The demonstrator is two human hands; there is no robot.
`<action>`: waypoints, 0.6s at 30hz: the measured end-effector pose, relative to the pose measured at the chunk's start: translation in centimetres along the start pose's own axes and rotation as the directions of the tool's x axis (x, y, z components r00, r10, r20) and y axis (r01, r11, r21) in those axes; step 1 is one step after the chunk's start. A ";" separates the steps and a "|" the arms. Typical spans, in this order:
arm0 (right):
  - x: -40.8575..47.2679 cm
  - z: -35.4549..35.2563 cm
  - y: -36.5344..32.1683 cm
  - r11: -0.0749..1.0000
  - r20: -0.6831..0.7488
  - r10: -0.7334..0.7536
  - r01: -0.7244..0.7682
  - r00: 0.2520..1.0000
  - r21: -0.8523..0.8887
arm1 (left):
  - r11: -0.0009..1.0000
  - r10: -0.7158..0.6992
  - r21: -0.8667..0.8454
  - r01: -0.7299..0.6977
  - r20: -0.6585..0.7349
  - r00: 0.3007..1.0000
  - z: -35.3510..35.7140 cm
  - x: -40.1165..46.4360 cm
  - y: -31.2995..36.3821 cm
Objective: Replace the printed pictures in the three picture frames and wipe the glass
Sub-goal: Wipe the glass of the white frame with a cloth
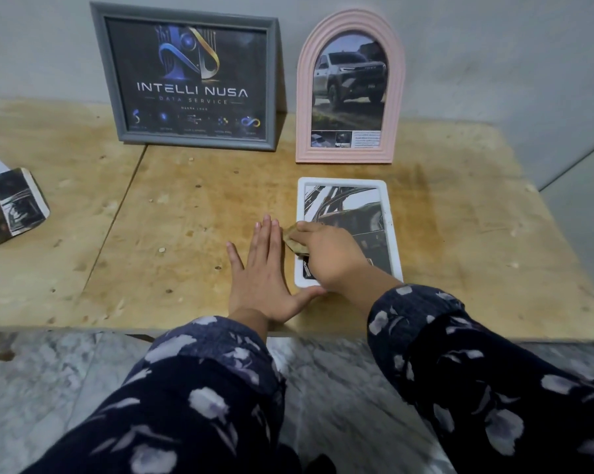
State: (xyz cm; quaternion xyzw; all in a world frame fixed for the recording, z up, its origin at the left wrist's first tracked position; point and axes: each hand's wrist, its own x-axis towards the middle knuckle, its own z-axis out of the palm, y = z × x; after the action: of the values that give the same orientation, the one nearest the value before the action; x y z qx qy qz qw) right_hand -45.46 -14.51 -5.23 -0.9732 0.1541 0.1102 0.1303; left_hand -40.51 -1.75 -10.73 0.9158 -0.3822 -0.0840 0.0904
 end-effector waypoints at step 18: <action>0.6 -4.4 5.4 0.713 -0.079 0.400 -0.256 0.913 0.652 | 0.998 0.057 0.003 -0.057 -0.007 0.998 0.4 0.1 -0.2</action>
State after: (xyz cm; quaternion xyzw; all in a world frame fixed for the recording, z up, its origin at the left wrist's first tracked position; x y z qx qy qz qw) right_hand -45.95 -20.90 -2.41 -0.8355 0.3663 -0.0319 0.4084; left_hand -40.40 -1.75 -11.20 0.9049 -0.4081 -0.0777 0.0928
